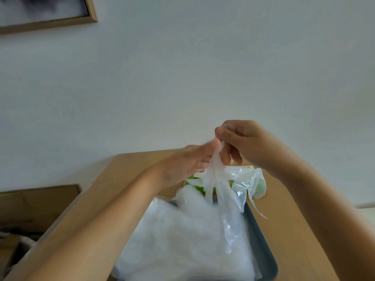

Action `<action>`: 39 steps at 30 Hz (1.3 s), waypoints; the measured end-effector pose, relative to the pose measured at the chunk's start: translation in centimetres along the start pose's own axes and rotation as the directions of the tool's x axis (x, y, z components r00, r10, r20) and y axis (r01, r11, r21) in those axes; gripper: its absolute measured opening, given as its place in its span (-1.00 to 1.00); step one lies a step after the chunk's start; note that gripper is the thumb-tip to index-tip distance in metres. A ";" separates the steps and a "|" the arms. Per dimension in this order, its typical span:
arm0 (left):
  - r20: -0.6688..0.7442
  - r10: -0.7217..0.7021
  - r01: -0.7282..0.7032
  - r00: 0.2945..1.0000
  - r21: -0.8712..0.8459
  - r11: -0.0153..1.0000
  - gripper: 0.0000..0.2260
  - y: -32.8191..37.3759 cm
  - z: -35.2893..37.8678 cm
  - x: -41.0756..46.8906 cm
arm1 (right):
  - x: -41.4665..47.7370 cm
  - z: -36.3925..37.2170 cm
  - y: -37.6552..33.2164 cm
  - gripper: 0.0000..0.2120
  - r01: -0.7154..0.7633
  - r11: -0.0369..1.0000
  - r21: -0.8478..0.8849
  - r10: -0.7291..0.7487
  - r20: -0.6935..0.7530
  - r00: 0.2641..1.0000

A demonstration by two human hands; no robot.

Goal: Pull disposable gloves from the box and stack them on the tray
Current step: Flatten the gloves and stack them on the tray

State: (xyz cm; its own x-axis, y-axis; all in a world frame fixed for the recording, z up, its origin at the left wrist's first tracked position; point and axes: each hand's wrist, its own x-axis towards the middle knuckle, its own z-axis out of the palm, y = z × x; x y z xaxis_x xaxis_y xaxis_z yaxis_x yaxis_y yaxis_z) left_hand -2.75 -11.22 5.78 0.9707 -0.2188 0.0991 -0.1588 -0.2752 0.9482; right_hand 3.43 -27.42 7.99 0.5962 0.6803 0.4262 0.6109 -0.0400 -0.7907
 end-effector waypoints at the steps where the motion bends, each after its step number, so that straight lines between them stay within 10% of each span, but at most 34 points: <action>1: 0.033 0.001 -0.005 0.999 0.097 0.995 -0.62 0.1 0.5 -0.5 | 0.0 0.3 0.0 -0.67 -0.006 1.000 0.017 0.006 0.017 1.000; 4: -0.068 -0.084 0.098 0.994 0.236 0.967 -0.87 0.2 1.5 -1.8 | -0.5 1.2 -0.4 -0.69 -0.041 0.992 0.123 0.039 0.014 0.999; 9: -0.402 -0.134 0.131 0.906 -0.036 0.991 -0.90 -0.2 2.3 -3.7 | -2.4 1.8 0.2 -0.42 -0.054 0.941 0.333 0.076 -0.053 0.996; 15: -0.531 -0.360 0.063 0.767 -0.496 0.866 -0.86 -2.1 1.8 -5.0 | -6.8 3.5 0.5 -0.07 0.133 0.972 -0.194 -0.086 0.237 0.968; 24: -0.570 -0.368 -0.048 0.735 -0.585 0.810 -0.80 -3.5 1.6 -7.2 | -6.7 4.6 0.0 -0.78 0.160 0.876 -0.454 -0.229 -0.102 0.968; 29: -0.660 -0.420 -0.016 0.622 -0.548 0.837 -0.69 -5.1 0.2 -9.0 | -5.7 4.6 -1.5 -0.82 -0.007 0.990 -0.144 -0.029 -0.251 0.968; 33: -0.690 -0.468 0.004 0.552 -0.558 0.830 -0.78 -6.4 -2.5 -12.3 | -4.7 3.1 -3.5 -0.85 -0.017 0.985 -0.172 0.002 -0.089 0.996; 35: -0.746 -0.335 0.011 0.576 -0.403 0.915 -0.60 -5.7 -2.9 -13.5 | -4.4 3.0 -5.1 -0.85 0.000 0.960 -0.279 0.031 0.105 0.994; 39: -0.479 0.065 0.000 0.875 0.134 0.991 -0.21 -0.6 -1.6 -14.4 | -3.5 4.0 -8.3 -0.64 0.134 0.843 -0.521 0.090 0.384 0.919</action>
State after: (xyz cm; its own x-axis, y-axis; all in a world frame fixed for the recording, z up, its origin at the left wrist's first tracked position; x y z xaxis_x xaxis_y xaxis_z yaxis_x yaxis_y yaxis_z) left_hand -16.37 -6.41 4.29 0.9257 0.2391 0.2930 -0.1817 -0.3981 0.8991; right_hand -5.83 -26.59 11.34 0.4033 0.9024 0.1517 0.8664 -0.3233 -0.3806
